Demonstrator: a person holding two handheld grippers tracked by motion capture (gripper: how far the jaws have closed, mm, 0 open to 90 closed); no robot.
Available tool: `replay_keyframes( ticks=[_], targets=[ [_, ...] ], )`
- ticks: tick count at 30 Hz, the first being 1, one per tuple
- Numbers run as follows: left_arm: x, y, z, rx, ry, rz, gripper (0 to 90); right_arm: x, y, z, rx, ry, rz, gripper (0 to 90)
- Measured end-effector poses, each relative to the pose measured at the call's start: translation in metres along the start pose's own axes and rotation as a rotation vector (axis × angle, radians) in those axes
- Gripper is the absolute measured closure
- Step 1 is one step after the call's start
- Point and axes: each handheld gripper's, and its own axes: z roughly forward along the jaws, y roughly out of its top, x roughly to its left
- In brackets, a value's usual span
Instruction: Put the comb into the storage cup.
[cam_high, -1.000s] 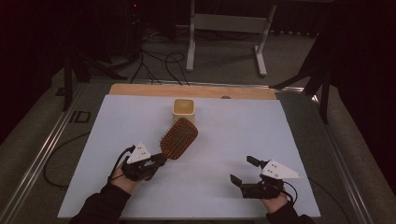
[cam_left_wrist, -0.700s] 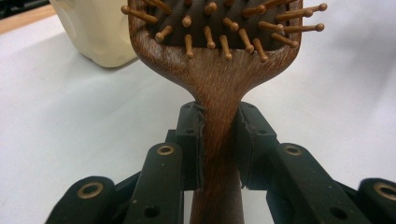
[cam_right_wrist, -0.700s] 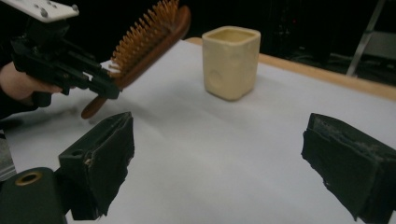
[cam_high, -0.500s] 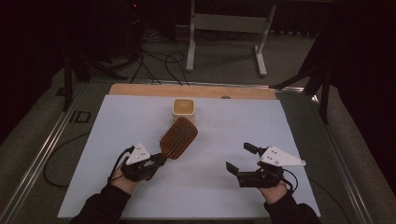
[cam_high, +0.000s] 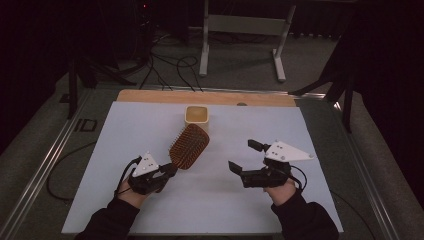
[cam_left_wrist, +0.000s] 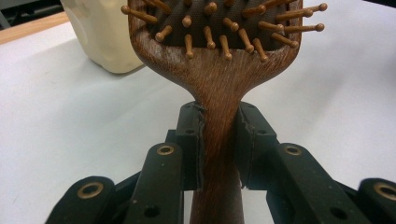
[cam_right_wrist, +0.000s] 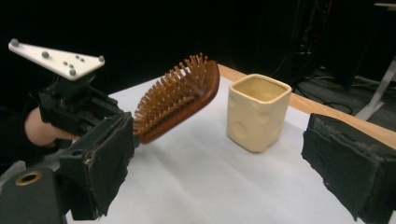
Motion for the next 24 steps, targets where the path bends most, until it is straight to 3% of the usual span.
replay_keyframes(
  ticks=[12,19,22,24],
  targets=[
    [-0.001,0.0,0.0,-0.014,-0.008,-0.011,74.0,0.0,0.023,0.026,-0.02,0.006,0.049,9.0],
    [-0.002,0.0,0.001,-0.025,-0.015,-0.015,74.0,0.004,0.032,0.049,-0.013,0.014,0.112,9.0],
    [-0.002,0.001,0.001,-0.031,-0.019,-0.012,74.0,0.002,0.033,0.064,0.012,0.032,0.178,9.0],
    [-0.003,0.001,0.0,-0.034,-0.014,-0.004,74.0,0.002,0.034,0.067,0.014,0.035,0.19,9.0]
  ],
)
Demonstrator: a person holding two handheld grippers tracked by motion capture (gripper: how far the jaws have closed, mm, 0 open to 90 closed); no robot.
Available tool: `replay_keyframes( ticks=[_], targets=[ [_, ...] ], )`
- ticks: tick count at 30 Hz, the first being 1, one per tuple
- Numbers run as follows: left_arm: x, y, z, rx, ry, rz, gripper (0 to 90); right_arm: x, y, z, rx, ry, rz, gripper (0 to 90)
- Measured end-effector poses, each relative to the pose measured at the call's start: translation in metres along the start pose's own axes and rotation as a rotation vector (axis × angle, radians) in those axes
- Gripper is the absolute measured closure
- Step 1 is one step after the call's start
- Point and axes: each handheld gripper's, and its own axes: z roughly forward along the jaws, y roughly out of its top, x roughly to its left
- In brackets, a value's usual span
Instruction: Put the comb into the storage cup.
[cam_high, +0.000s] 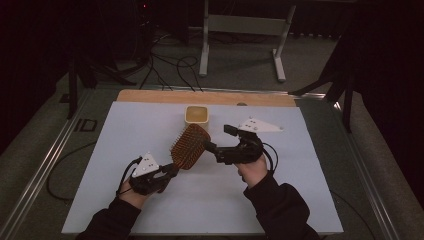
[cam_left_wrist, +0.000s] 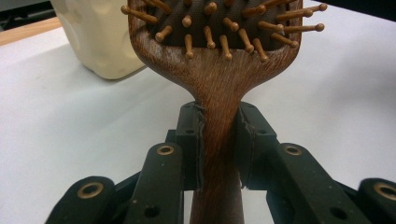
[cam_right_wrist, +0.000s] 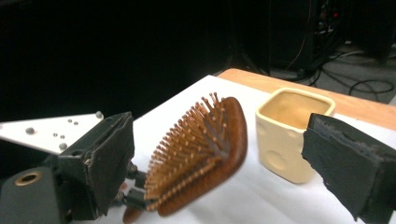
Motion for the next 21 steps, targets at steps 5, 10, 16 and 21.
replay_keyframes(
  ticks=[5,10,16,21],
  targets=[
    [0.0,0.0,-0.001,-0.012,0.001,0.001,74.0,-0.002,0.003,0.019,0.012,-0.023,0.078,8.9],
    [0.0,0.001,-0.002,-0.021,-0.007,-0.003,74.0,-0.006,0.0,0.031,0.012,-0.011,0.17,8.9],
    [-0.001,0.001,-0.002,-0.035,-0.003,0.004,74.0,-0.006,-0.007,0.044,0.047,0.044,0.247,8.9],
    [0.0,0.001,-0.002,-0.036,-0.006,0.003,74.0,-0.005,-0.012,0.051,0.073,0.07,0.293,13.2]
  ],
)
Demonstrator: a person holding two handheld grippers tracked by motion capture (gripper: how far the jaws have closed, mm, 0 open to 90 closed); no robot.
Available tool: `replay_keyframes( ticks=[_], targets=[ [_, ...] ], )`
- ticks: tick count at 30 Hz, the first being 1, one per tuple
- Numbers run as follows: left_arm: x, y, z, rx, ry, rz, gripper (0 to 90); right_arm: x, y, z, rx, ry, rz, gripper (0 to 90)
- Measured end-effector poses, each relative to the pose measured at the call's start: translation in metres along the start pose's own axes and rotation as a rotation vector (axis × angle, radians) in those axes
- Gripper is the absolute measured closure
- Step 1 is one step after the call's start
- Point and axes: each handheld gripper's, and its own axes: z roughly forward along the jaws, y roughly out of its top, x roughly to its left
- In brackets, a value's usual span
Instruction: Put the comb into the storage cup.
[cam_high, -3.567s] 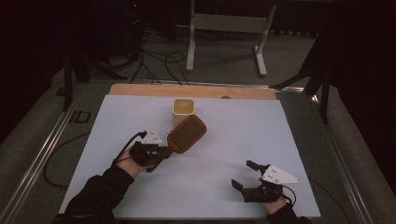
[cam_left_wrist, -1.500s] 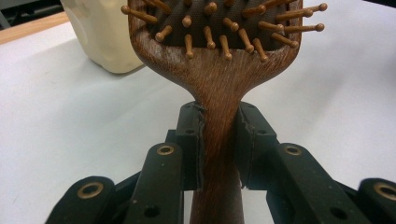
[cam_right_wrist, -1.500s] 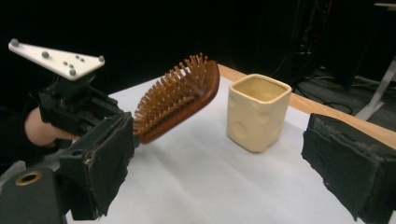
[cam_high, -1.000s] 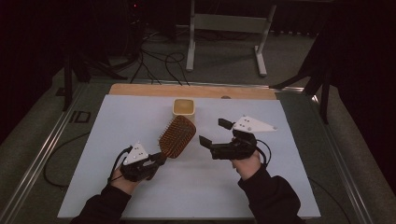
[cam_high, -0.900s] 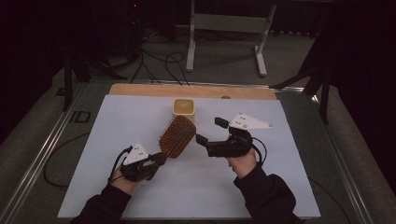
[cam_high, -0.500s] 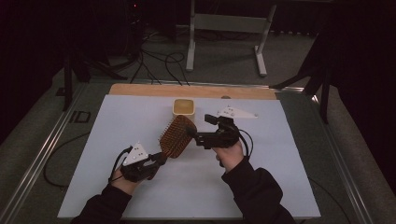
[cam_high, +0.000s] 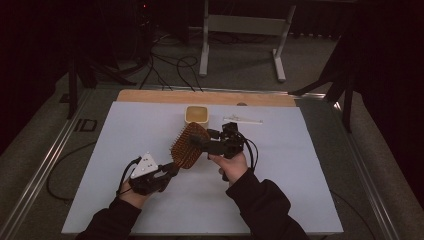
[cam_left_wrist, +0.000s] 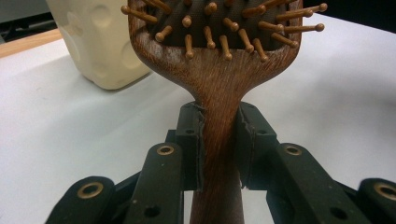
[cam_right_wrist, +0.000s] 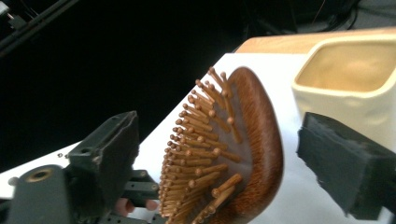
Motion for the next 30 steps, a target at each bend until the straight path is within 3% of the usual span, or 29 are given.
replay_keyframes(
  ticks=[9,15,21,30],
  targets=[
    [0.001,0.0,0.0,-0.004,0.002,0.0,74.0,-0.003,-0.01,0.016,0.061,0.045,0.089,22.6],
    [-0.001,0.0,0.0,-0.011,0.005,0.008,73.9,-0.002,-0.012,0.02,0.074,0.047,0.099,27.9],
    [0.0,0.0,0.0,-0.011,0.001,0.002,73.9,-0.001,-0.015,0.023,0.089,0.055,0.107,39.7],
    [0.0,0.0,0.002,-0.005,0.007,0.005,73.8,-0.002,-0.015,0.024,0.096,0.059,0.112,43.7]
  ],
)
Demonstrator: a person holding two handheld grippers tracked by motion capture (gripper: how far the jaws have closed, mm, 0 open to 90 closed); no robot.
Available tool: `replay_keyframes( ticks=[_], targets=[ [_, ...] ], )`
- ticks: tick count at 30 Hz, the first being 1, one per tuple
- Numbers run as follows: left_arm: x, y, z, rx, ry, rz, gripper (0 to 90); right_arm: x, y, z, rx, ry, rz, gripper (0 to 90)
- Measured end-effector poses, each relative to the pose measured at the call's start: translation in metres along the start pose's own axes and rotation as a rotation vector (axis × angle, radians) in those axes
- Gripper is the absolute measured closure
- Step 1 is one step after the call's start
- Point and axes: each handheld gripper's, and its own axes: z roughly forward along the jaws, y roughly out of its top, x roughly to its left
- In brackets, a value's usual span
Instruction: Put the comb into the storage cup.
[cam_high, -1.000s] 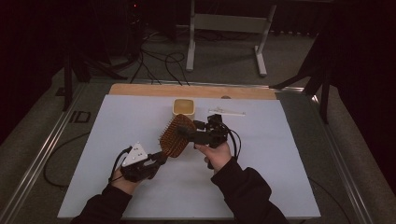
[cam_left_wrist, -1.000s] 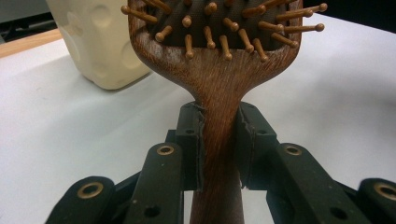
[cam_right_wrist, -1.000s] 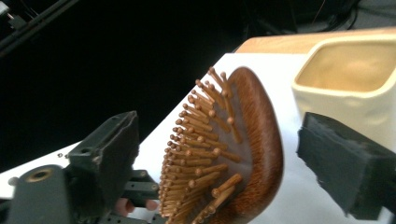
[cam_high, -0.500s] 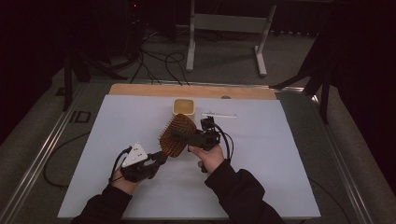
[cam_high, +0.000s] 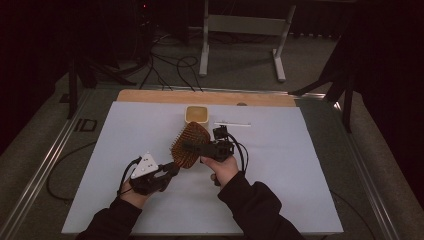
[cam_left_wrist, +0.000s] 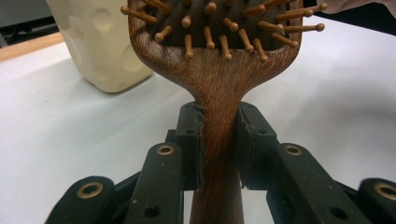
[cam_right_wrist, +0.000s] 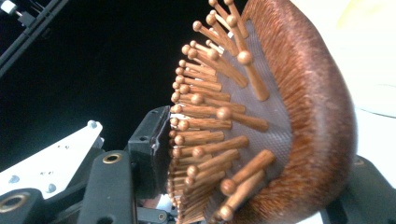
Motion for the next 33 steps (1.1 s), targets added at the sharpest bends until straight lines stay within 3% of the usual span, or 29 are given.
replay_keyframes(
  ticks=[13,16,18,22,33],
  targets=[
    [-0.001,0.001,0.0,-0.016,-0.007,0.009,73.6,0.014,-0.001,-0.005,-0.024,-0.016,-0.06,51.5],
    [0.001,0.002,0.001,-0.014,-0.034,-0.009,72.3,0.014,0.001,-0.006,-0.022,-0.014,-0.069,51.7],
    [0.0,0.002,0.002,-0.007,-0.027,-0.012,63.0,0.014,0.002,-0.007,-0.027,-0.01,-0.077,51.7],
    [0.001,0.003,0.002,0.004,-0.037,-0.026,52.6,0.018,0.008,-0.012,-0.032,-0.008,-0.103,51.6],
    [0.012,0.003,-0.004,0.024,-0.025,-0.068,29.6,0.021,0.022,-0.024,-0.052,-0.023,-0.152,51.5]
  ],
)
